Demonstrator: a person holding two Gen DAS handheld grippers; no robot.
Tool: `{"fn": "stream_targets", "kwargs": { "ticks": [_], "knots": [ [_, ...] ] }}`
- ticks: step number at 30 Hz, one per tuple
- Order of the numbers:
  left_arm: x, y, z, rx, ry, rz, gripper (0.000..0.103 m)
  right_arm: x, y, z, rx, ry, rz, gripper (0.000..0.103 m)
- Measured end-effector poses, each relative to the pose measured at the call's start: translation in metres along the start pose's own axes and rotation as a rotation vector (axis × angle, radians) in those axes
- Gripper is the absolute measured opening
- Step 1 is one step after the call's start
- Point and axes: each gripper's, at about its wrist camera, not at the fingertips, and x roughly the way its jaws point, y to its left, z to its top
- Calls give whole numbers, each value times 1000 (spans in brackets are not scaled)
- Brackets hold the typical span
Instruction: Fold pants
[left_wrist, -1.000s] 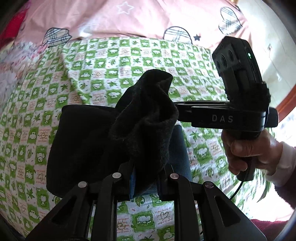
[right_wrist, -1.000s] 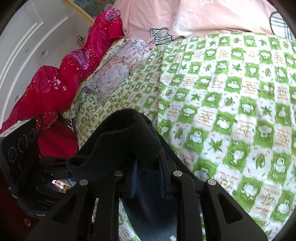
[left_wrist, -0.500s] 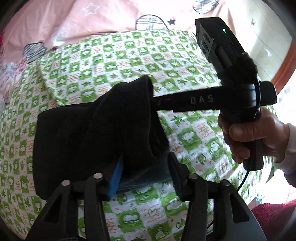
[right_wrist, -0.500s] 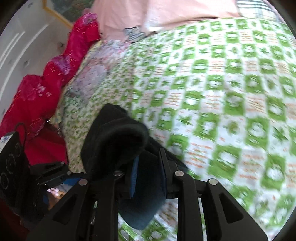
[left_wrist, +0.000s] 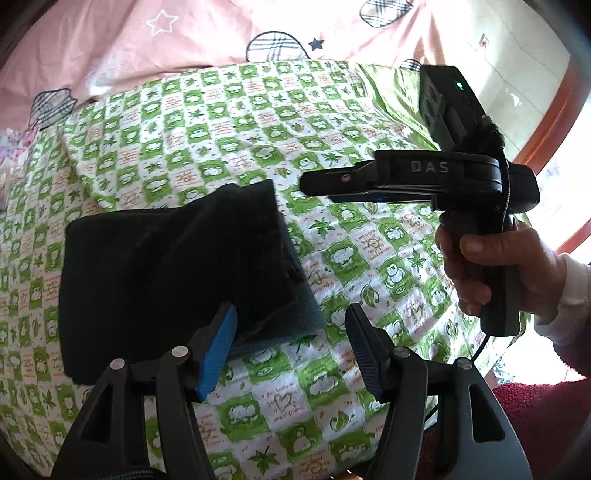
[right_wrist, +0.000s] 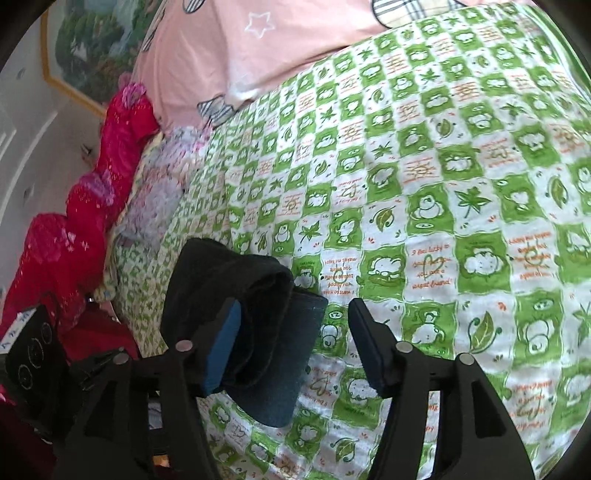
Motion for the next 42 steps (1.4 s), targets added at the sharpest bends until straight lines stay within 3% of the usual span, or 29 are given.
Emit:
{"fn": "stream_targets", "kwargs": {
  "ticks": [12,16,18,26,36,42],
  "knots": [
    [-29,79,7,-172,-34,43,73,-5,28,-4,64,-72,-73,73],
    [-37,118,16,-204,-38,50,78,3,39,-4,100,-79,-123,86],
    [-39,139,19,-223,-36,55,79,8,44,-6,127,-79,-154,89],
    [-34,204,19,-322,12,0,80,29,59,-14,186,-78,-214,89],
    [-2,226,17,-357,106,-91,80,52,59,-25,249,-59,-294,89],
    [13,227,17,-366,142,-125,80,60,49,-37,285,-39,-279,89]
  ]
}}
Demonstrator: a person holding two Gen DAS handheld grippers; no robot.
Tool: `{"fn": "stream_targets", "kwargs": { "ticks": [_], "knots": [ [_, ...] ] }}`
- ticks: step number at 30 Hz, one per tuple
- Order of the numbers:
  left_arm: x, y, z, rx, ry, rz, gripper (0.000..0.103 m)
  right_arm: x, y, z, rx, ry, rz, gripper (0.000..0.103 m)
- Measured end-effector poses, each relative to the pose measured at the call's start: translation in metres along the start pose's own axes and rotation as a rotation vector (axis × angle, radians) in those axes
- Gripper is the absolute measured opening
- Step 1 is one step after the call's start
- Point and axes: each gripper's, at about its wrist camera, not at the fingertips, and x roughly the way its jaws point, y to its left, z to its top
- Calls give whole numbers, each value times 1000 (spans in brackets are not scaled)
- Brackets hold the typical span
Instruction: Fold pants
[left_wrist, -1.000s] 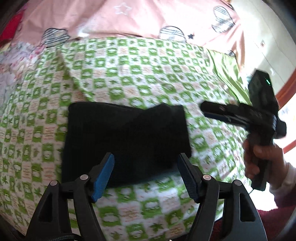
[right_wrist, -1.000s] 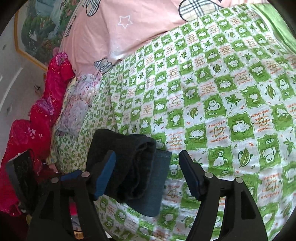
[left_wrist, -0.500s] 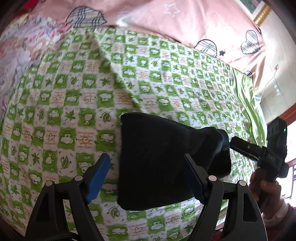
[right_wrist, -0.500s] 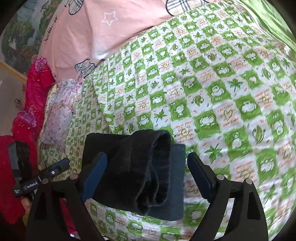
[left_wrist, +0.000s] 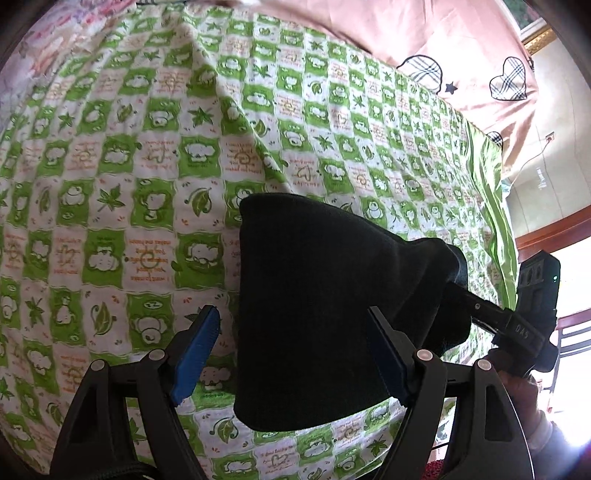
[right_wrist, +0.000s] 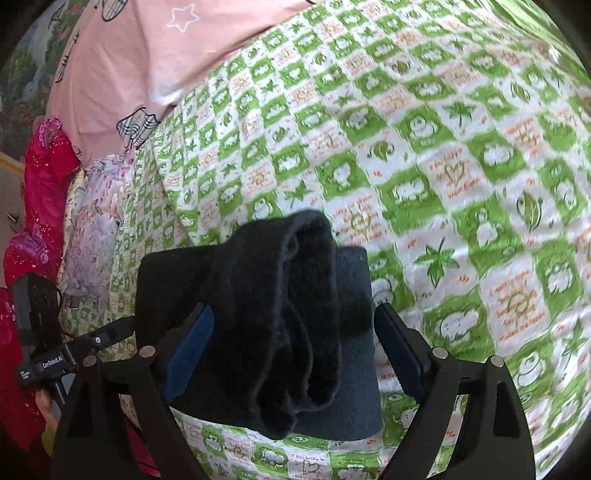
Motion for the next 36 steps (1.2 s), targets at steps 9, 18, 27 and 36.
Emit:
{"fn": "stream_targets", "kwargs": {
  "ticks": [9,18,27,36],
  "knots": [
    [17,3,6,-9,40,6,80,7,-14,-6,15,36,32,61],
    [29,15,11,-50,57,5,83,-2,-27,-15,1,66,85,41],
    [52,20,13,-35,75,20,85,5,-49,-18,53,58,163,39],
    [35,14,13,-15,76,29,85,5,-35,-11,96,60,175,71]
  ]
}}
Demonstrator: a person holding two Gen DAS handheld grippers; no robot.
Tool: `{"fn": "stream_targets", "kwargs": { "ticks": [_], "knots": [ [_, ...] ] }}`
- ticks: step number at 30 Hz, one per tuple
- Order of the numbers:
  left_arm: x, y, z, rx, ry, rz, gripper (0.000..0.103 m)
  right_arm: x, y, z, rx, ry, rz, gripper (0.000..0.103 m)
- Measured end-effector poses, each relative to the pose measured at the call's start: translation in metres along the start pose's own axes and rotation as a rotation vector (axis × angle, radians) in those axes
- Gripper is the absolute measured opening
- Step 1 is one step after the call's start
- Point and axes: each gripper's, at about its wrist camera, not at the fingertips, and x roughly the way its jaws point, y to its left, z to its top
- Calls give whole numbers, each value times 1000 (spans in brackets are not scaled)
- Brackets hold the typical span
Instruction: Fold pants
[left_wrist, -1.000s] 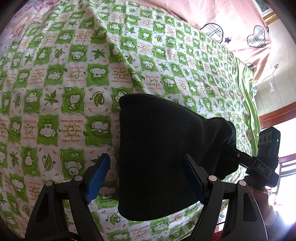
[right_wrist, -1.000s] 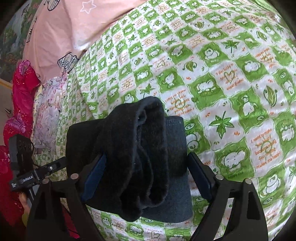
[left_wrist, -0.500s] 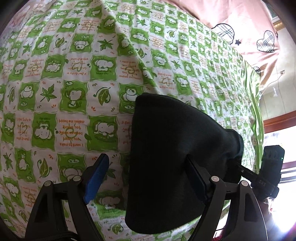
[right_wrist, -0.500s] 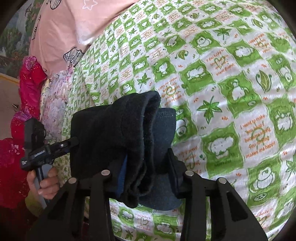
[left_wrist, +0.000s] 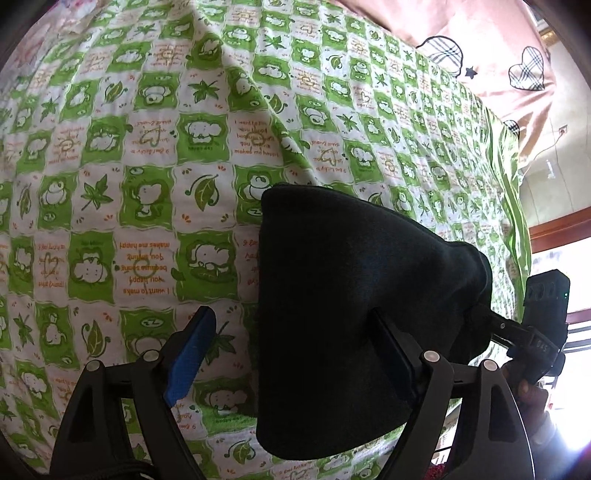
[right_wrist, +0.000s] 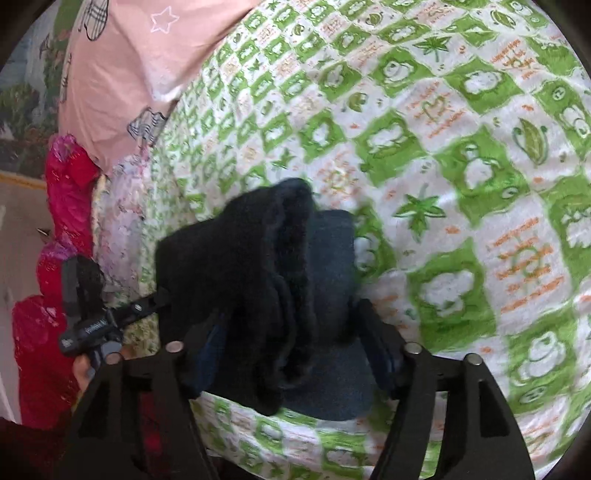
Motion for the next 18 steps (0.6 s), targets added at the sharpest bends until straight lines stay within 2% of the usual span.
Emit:
{"fn": "stream_targets", "kwargs": {
  "ticks": [3,6,7,8,9,10,11,15,18],
  "knots": [
    [5,5,0,-31,9,-15,85,5,2,0,-13,-4,-15,73],
    [11,7,-2,-35,7,-22,83,13,-4,0,-12,15,-38,60],
    [14,6,-2,-36,8,-29,79,11,-9,-1,2,6,-23,53],
    [18,6,-2,-42,10,-40,76,10,-15,-2,18,8,1,50],
    [19,7,-3,-50,11,-62,68,9,-17,-3,25,10,17,47],
    [20,7,-3,-59,11,-98,53,8,-17,-3,28,12,34,44],
    [20,6,-4,-65,10,-118,53,7,-17,-3,28,13,43,43],
    [8,-4,-6,-17,-19,-112,37,2,-8,-1,20,4,76,37],
    [-6,-6,-7,-14,-46,-126,33,-3,6,4,-10,-4,101,37]
  ]
}}
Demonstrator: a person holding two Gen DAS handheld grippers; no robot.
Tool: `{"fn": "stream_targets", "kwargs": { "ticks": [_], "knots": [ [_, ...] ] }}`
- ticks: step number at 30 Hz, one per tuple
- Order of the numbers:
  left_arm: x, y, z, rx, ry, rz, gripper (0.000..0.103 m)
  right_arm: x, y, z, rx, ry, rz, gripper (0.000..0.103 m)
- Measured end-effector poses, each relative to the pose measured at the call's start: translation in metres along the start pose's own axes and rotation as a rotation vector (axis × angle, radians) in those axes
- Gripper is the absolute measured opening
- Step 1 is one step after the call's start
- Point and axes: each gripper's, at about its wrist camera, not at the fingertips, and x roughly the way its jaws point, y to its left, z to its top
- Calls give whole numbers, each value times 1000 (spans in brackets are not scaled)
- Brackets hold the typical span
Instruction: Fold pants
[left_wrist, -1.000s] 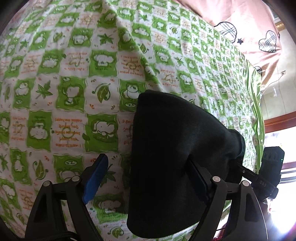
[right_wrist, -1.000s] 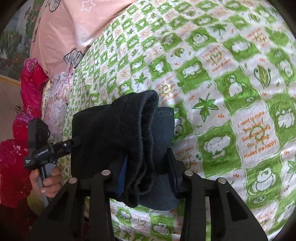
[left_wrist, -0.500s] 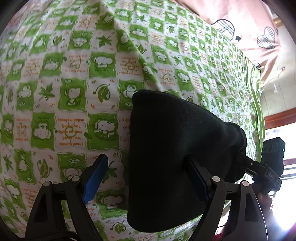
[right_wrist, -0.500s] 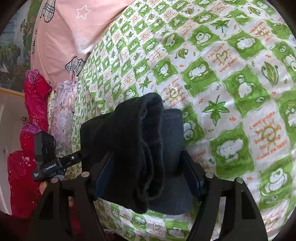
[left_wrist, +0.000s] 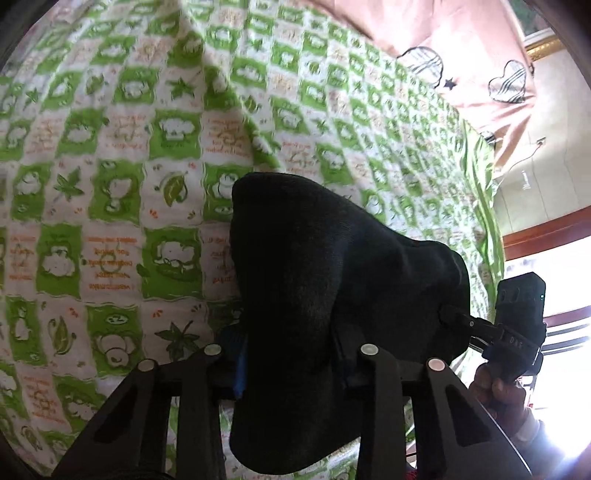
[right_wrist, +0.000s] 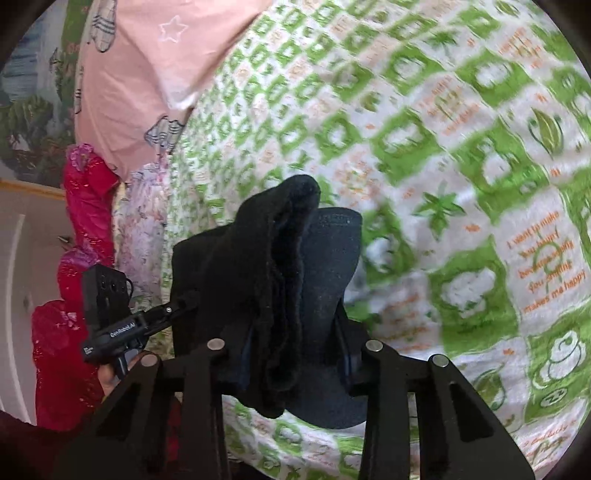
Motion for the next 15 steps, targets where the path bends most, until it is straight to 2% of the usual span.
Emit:
{"fn": "stream_targets", "kwargs": {
  "ticks": [2,7,11,15],
  "knots": [
    [-13,0,1,-11,-25,-18,32,1,12,6,-26,0,14,37],
    [-55,12,13,-44,-133,4,32,20,52,31,-110,9,66,36],
    [-77,36,31,-83,-188,31,32,56,85,59,-192,39,89,36],
    [-87,66,50,-124,-216,65,32,90,102,79,-234,77,99,36]
  ]
}}
